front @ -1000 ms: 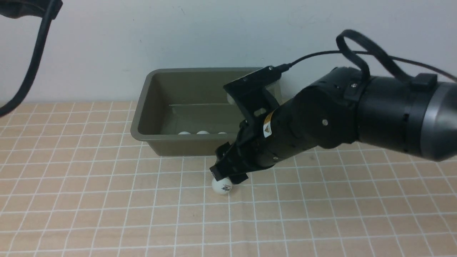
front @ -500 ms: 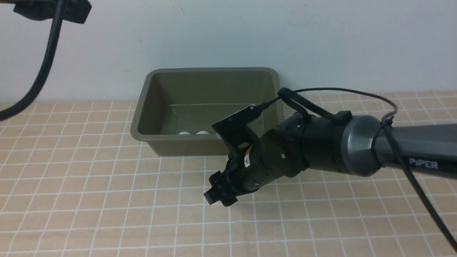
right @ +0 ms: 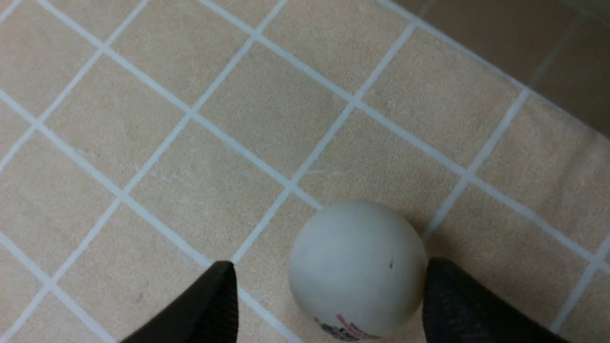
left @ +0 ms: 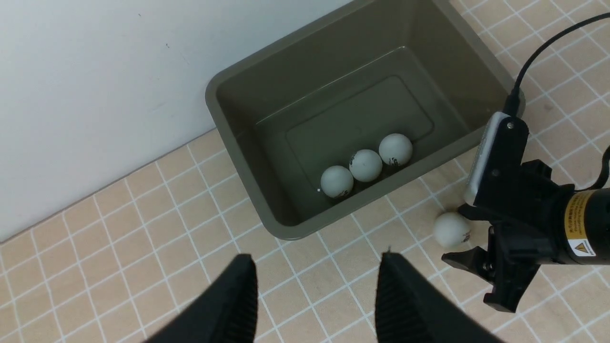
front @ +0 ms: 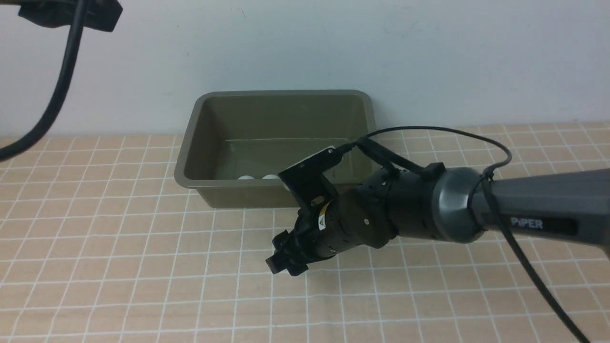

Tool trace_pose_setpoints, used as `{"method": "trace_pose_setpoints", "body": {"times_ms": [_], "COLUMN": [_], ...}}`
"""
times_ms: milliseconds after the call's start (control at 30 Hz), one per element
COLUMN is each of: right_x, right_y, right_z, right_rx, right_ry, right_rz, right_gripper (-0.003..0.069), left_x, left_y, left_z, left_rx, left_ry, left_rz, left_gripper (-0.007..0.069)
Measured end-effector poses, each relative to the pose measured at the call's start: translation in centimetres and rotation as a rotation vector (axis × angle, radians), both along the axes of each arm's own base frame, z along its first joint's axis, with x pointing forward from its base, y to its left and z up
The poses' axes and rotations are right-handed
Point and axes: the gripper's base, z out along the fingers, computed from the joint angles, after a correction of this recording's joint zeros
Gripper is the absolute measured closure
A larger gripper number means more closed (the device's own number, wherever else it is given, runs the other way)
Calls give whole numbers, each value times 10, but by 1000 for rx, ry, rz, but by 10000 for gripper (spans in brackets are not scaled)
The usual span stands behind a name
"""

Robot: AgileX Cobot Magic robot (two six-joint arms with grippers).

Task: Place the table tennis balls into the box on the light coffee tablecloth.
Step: 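Reach for and grasp a ping pong ball on the table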

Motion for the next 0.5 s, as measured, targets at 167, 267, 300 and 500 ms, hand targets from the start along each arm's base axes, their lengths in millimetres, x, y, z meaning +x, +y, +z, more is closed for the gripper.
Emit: {"method": "trace_pose_setpoints", "body": {"times_ms": [167, 267, 300, 500], "right_x": [7, 8, 8, 7], "right_y": [6, 8, 7, 3], "right_z": [-9, -13, -14, -7], "right_rx": [2, -2, -6, -77], "right_ry": [-1, 3, 3, -16], "right_rz": [-1, -1, 1, 51], "right_gripper": [193, 230, 244, 297], "left_x": [0, 0, 0, 0], "left_y": [0, 0, 0, 0], "left_z": [0, 0, 0, 0], "left_rx": [0, 0, 0, 6], "left_ry": [0, 0, 0, -2], "left_rz": [0, 0, 0, -3], "left_gripper": [348, 348, 348, 348]}}
